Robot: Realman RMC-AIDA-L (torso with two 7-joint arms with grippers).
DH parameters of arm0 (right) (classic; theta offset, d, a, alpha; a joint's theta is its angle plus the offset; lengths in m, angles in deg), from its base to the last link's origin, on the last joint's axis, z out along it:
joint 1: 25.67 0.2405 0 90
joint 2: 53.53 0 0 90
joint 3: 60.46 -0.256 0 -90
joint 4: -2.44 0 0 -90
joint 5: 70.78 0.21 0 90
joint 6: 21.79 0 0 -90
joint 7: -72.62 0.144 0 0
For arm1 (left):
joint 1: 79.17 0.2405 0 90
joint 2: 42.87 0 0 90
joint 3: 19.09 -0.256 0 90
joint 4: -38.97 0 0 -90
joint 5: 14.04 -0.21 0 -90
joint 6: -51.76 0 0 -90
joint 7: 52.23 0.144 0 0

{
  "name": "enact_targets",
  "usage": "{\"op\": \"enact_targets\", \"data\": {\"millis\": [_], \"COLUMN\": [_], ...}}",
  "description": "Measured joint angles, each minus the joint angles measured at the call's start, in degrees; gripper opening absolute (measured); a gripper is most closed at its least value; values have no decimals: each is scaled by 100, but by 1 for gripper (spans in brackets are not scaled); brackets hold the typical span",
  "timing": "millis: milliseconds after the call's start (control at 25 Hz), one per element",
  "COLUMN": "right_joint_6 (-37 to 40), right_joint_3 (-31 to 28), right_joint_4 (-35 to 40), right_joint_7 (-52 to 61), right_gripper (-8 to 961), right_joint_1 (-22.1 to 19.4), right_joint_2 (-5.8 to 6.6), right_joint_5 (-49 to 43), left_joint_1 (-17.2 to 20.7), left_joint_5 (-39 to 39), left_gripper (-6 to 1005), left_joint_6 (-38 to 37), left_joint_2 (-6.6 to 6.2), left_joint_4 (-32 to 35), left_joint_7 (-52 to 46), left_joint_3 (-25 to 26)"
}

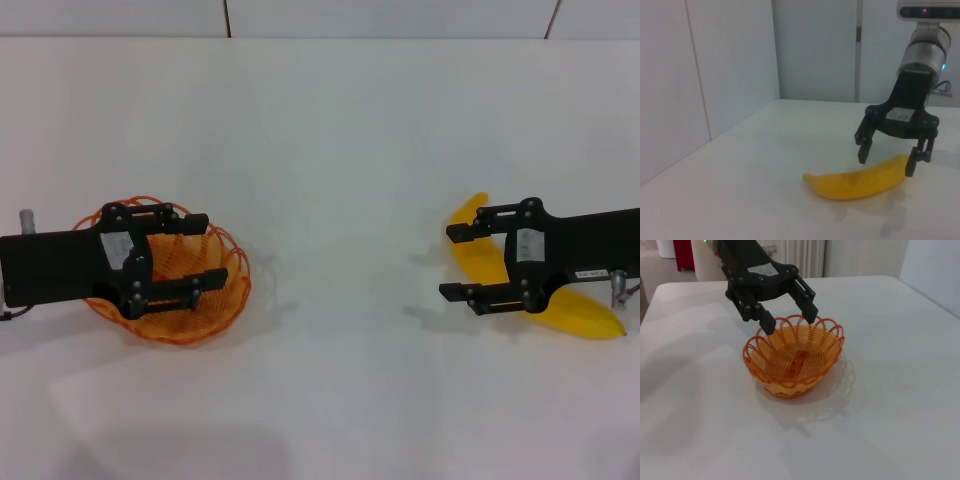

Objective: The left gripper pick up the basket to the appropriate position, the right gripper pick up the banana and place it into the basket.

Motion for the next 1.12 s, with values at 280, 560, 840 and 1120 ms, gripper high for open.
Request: {"op": "enact_targets", "data": {"millis": [280, 560, 840, 1120], "right_joint_6": [-56, -55, -54, -53], "right_joint_3": [0, 0, 0, 0], "right_joint_4": [0, 2, 2, 2], "right_joint_7": [5, 19, 33, 35], "right_gripper": [700, 700, 700, 700], "right_joint_1": [0, -1, 0, 0], "right_joint_2": [0, 0, 0, 0], "right_joint_5": [0, 0, 0, 1], "left_joint_1": [-11, 10, 80, -49], "left_joint_5": [-5, 198, -18, -766], "left_gripper": [675, 675, 675, 676], "left_joint_6": [28, 33, 437, 659], "left_joint_2": [0, 4, -122, -426], "left_joint_4": [-12, 59, 1079, 1515], "left_joint_7": [-11, -322, -2433, -4144], "left_joint_3": [-5, -8, 221, 552]}}
